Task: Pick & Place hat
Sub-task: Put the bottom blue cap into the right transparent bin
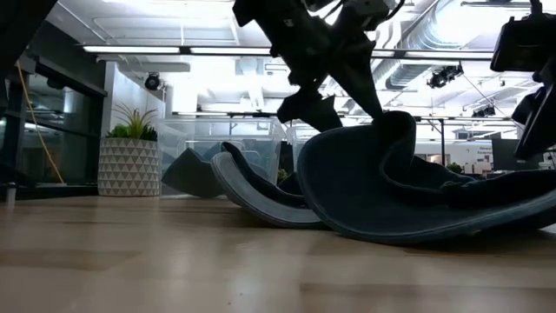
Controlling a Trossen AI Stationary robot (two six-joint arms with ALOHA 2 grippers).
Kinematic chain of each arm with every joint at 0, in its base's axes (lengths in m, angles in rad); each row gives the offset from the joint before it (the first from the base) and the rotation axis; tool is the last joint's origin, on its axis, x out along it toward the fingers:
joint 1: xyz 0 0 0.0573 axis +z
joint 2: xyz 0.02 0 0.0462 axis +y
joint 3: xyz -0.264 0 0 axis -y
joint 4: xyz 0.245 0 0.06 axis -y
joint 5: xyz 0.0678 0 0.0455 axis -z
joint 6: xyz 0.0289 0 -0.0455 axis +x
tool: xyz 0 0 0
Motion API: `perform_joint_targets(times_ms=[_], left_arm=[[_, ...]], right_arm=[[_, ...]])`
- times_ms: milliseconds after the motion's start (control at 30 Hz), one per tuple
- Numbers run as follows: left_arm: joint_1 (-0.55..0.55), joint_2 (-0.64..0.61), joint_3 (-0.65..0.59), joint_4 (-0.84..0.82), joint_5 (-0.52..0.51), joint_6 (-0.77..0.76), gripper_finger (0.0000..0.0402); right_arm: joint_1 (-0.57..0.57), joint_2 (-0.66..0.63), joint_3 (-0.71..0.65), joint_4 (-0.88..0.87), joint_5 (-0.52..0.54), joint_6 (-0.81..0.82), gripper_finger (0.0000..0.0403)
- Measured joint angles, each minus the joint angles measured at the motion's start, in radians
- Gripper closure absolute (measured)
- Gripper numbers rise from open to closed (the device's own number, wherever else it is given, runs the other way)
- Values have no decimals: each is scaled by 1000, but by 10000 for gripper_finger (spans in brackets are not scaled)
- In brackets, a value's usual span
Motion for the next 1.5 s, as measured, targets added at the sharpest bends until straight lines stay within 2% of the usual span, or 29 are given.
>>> perform_joint_targets(times_ms=[133,433,800,900,967,1067,1400,1500], left_arm=[[-23,0,0,26,29,-12,154],[-32,0,0,70,-56,-26,154],[-33,0,-1,66,-43,-39,153],[-31,47,2,97,-52,-44,154],[-31,69,-7,70,-19,-53,154],[-31,92,3,136,37,-73,154],[-31,101,-1,117,41,-103,154],[-31,101,-2,116,42,-113,167]], right_arm=[[0,0,0,-1,16,-21,263],[0,0,0,-22,22,-25,263],[0,0,0,-30,23,-25,263],[0,0,0,-30,29,-28,263],[0,1,0,-30,30,-32,263],[0,1,0,-32,31,-34,263],[0,1,0,-31,30,-36,263],[0,1,0,-31,30,-41,263]])
